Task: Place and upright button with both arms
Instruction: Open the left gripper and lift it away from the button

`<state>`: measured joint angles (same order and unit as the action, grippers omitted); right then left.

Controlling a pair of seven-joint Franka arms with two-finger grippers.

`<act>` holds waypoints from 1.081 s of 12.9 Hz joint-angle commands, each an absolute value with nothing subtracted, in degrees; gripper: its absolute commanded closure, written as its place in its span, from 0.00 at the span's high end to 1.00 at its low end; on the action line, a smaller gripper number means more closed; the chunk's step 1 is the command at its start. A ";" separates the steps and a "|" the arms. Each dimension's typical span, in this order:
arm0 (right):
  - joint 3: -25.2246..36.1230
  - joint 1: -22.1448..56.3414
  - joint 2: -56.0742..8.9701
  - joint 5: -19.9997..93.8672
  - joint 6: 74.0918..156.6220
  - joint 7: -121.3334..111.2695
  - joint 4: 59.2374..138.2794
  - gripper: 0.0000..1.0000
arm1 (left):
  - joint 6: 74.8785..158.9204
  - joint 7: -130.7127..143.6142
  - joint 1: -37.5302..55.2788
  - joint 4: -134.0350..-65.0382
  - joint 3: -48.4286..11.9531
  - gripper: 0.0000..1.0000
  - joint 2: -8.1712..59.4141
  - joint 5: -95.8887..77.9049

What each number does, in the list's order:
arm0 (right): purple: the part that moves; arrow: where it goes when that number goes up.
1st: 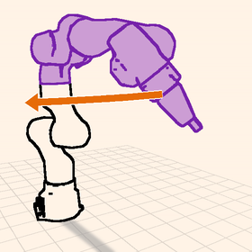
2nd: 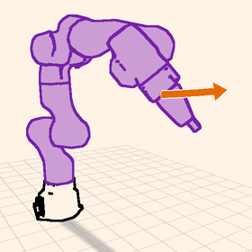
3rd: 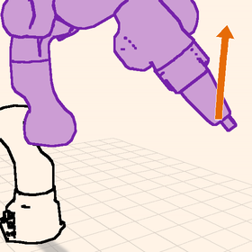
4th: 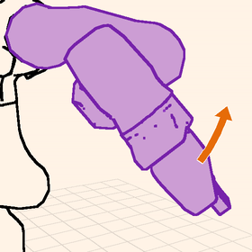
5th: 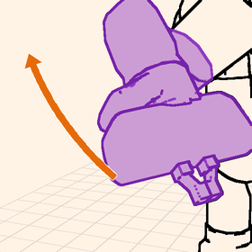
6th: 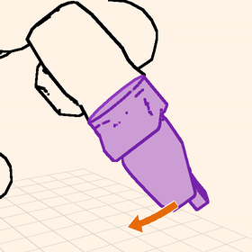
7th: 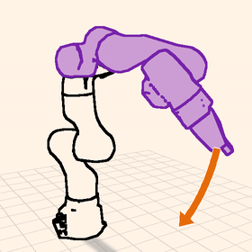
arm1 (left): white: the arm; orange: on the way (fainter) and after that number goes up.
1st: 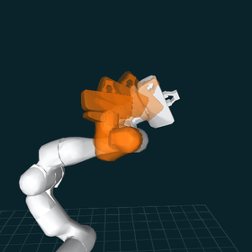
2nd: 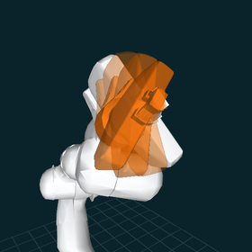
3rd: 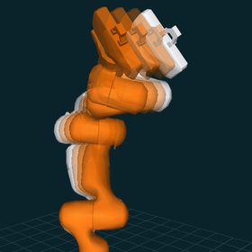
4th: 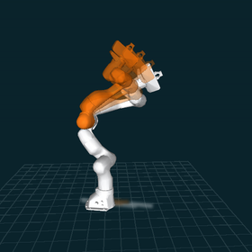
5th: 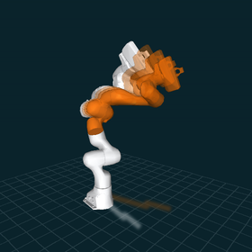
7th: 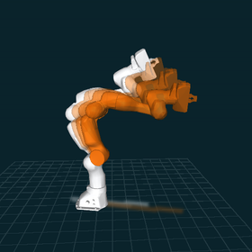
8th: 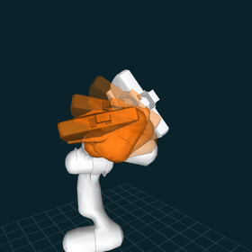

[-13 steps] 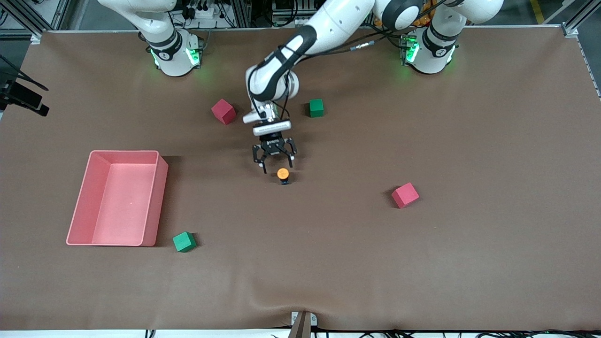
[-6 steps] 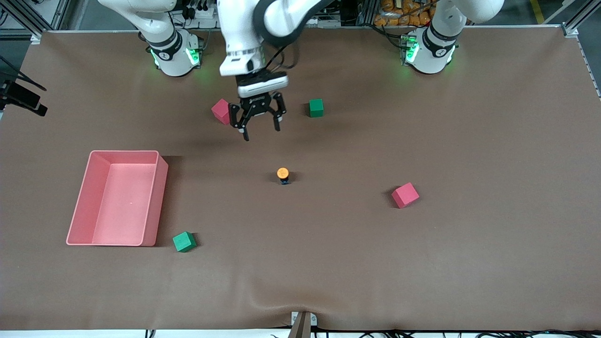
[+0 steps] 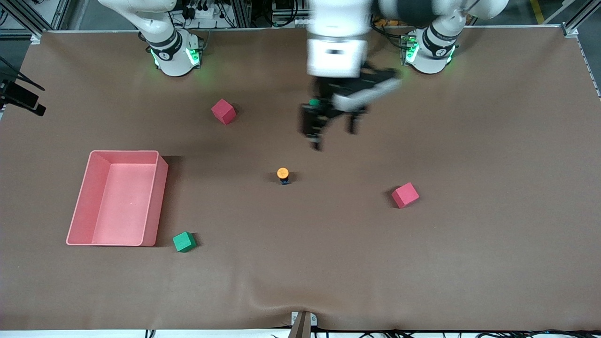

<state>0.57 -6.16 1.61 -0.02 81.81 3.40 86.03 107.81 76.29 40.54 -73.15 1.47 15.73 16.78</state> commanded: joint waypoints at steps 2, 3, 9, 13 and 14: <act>-0.18 -7.38 1.76 0.26 81.30 2.46 85.43 1.00 | 103.81 57.55 28.86 -75.50 0.44 1.00 10.82 9.69; -0.18 -7.38 1.67 0.18 81.30 2.46 85.43 1.00 | 102.84 50.69 25.17 -75.50 0.44 1.00 9.94 7.23; -0.26 -6.94 1.67 0.26 81.21 1.67 85.61 1.00 | 91.08 25.78 15.13 -75.76 1.40 1.00 4.14 1.86; -0.35 -7.03 1.76 0.35 81.21 1.67 85.52 1.00 | 80.88 8.93 9.06 -75.85 2.64 1.00 1.06 -1.49; -0.35 -6.94 1.76 0.35 81.21 1.76 85.52 1.00 | 77.38 6.70 8.97 -75.85 2.98 1.00 0.36 -1.49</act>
